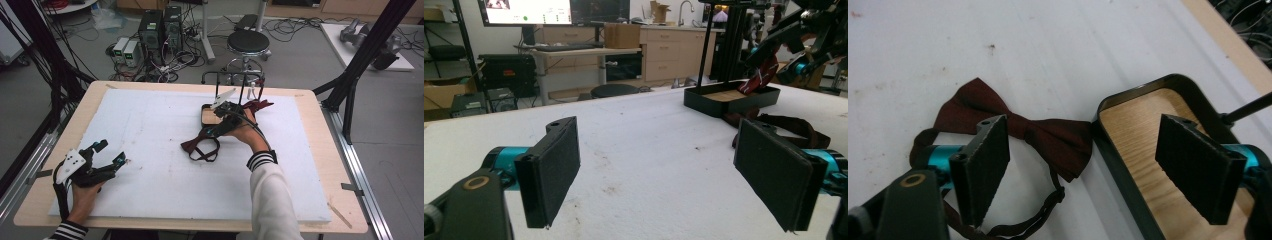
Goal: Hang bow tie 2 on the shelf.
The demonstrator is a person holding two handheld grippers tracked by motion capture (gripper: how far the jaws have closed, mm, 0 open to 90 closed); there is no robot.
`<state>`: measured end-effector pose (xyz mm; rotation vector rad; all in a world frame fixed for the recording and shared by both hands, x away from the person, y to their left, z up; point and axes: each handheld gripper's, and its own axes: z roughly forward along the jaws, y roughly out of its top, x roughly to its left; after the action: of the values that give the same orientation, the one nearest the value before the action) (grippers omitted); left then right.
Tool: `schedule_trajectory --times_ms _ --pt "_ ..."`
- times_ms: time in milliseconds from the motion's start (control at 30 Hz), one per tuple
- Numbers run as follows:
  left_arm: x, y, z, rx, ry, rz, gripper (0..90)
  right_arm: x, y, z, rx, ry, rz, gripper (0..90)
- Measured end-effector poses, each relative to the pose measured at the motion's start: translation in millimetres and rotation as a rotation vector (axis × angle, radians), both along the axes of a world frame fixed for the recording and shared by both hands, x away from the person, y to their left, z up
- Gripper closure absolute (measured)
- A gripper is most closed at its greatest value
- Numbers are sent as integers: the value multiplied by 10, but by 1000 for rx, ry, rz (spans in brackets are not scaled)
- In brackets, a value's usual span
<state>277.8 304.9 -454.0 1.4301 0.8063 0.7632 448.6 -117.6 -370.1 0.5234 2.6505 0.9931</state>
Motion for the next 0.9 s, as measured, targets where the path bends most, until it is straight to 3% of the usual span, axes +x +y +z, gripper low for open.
schedule_trajectory --times_ms 500,800,900 --pt "-1 3 -1 -1 -1 -1 189 61 165 -246 -112 25 79 349" --pt "-1 3 -1 -3 -1 0 189 77 209 -334 -151 46 90 367" --pt "-1 3 -1 -2 -1 0 189 89 222 -373 -187 51 100 420"
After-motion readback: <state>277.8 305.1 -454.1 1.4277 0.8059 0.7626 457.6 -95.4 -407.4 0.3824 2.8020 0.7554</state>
